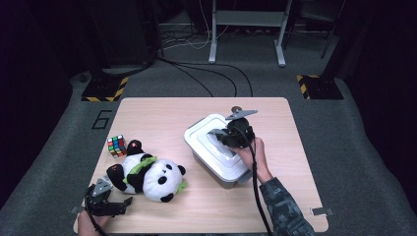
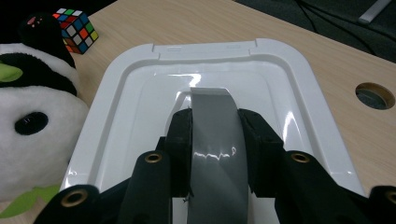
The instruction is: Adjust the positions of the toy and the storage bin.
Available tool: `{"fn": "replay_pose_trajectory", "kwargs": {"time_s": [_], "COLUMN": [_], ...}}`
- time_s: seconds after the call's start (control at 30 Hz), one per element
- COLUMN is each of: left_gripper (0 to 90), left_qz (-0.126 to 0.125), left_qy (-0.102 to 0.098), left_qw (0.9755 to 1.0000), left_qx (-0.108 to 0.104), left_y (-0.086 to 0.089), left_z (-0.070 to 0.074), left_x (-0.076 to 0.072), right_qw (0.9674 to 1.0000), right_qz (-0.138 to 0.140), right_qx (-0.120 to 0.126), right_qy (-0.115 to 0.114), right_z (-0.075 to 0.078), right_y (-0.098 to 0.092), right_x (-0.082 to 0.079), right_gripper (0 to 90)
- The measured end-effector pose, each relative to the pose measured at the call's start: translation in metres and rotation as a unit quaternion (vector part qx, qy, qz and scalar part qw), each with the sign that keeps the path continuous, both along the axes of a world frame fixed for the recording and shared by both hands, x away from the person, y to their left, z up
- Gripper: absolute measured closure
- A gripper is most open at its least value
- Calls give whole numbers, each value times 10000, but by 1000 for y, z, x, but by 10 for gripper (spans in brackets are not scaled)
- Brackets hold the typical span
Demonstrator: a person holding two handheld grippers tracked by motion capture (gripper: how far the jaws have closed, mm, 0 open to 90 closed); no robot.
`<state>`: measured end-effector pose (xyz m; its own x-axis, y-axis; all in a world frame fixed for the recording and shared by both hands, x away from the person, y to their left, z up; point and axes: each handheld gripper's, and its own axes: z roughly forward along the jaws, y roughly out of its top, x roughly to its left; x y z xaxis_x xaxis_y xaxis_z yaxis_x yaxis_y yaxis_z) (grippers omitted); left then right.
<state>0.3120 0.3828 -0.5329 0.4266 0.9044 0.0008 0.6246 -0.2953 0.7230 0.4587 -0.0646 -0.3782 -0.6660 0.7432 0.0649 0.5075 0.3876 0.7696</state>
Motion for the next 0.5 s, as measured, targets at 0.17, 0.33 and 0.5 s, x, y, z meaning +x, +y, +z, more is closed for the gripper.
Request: {"fn": "replay_pose_trajectory", "kwargs": {"time_s": [0.17, 0.33, 0.5], "left_gripper": [2, 2, 2], "left_qz": [-1, 1, 1], "left_qy": [1, 0, 1], "left_qw": [10000, 10000, 10000], "left_qx": [3, 0, 0], "left_y": [0, 0, 0], "left_z": [0, 0, 0], "left_x": [0, 0, 0], "right_qw": [10000, 10000, 9999], "right_qz": [35, 64, 101], "right_qx": [15, 25, 29], "right_qy": [-27, -29, -22], "right_z": [-1, -1, -1], "right_y": [9, 16, 21], "right_x": [-1, 0, 3], "right_gripper": [665, 664, 664]}}
